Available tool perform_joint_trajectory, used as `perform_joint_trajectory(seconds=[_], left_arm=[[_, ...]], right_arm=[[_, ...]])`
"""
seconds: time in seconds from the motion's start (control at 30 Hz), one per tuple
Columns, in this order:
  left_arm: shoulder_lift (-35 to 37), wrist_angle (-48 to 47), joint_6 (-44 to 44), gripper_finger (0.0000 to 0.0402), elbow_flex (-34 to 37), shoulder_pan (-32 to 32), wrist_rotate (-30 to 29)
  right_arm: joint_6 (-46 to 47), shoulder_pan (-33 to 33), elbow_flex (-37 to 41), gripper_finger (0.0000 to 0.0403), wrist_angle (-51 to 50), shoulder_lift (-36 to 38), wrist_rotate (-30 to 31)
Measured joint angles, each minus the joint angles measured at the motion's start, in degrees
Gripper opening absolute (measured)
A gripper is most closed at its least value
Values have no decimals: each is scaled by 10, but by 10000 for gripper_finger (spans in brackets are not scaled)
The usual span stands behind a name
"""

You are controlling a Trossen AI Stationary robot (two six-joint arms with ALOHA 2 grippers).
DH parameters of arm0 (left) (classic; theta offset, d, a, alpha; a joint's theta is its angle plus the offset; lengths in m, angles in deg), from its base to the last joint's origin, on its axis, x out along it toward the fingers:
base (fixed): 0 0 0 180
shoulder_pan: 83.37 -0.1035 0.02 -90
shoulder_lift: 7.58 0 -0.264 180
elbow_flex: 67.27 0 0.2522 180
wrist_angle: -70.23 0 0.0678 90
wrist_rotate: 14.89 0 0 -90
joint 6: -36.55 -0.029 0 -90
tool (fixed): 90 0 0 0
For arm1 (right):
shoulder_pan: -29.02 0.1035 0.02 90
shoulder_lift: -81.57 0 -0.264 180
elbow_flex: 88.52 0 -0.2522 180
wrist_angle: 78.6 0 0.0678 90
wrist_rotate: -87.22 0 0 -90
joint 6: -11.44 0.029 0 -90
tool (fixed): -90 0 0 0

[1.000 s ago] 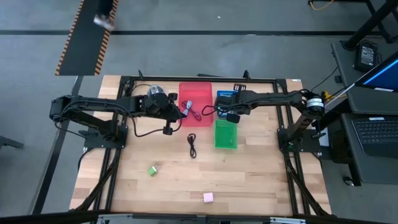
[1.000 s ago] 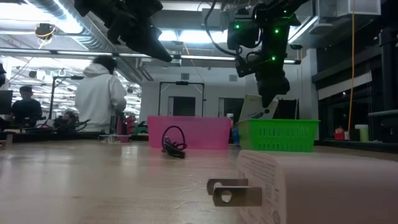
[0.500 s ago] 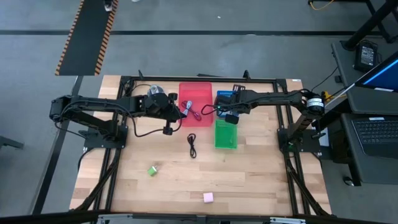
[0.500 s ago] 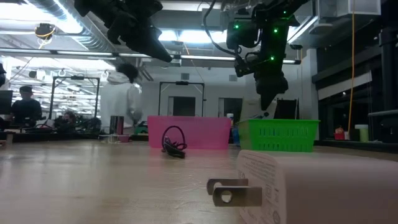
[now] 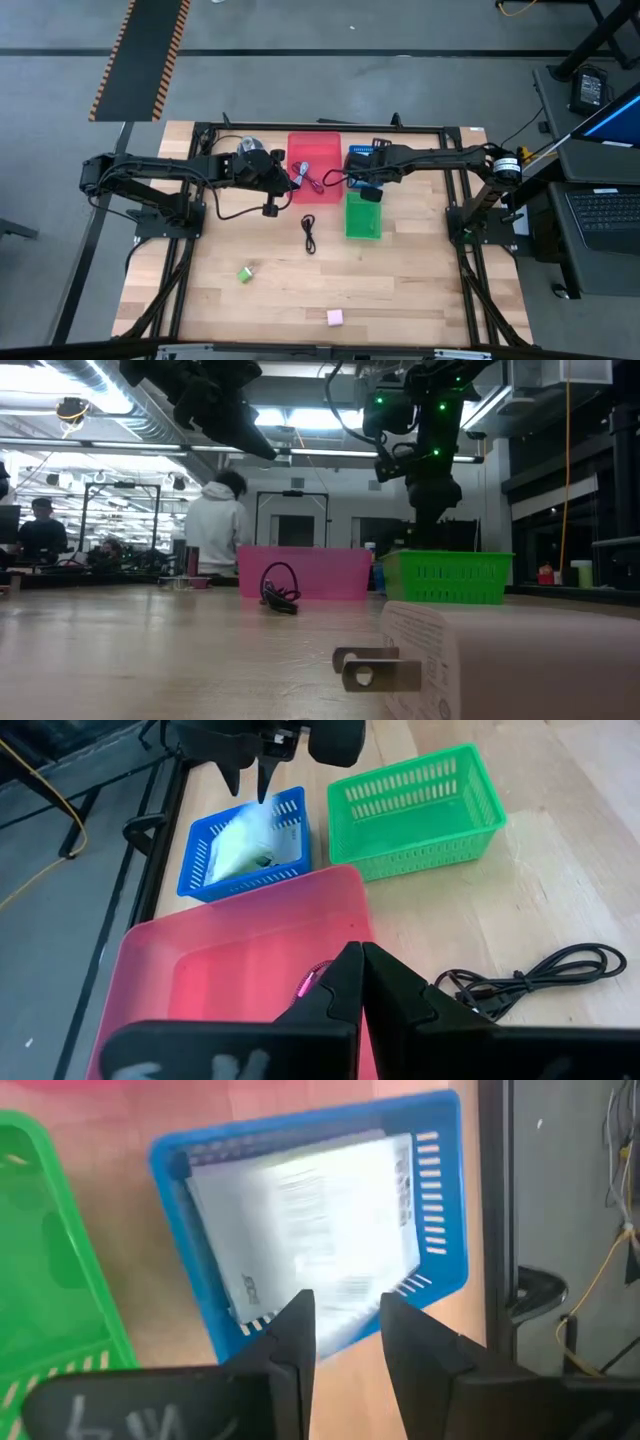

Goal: Pick and place items into bin
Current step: Put the white card reader box into the blue bin, then put the white charger adapter into the green bin

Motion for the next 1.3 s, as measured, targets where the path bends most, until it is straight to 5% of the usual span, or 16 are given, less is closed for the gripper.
perform_joint_trajectory(seconds=[0.5, 0.73, 0.9, 1.03, 1.3], left_arm=[[0, 0, 1, 4, 0, 0, 0], [0, 0, 7, 4, 0, 0, 0], [0, 0, 27, 4, 0, 0, 0], [0, 0, 37, 1, 0, 0, 0], [0, 0, 60, 8, 0, 0, 0]], right_arm=[[13, 40, -10, 93, -24, 2, -20], [57, 125, -51, 86, -35, 2, -66], [87, 202, -64, 46, -32, 2, -84], [144, 259, -64, 6, -32, 2, -95], [291, 366, -68, 3, -7, -13, -107]])
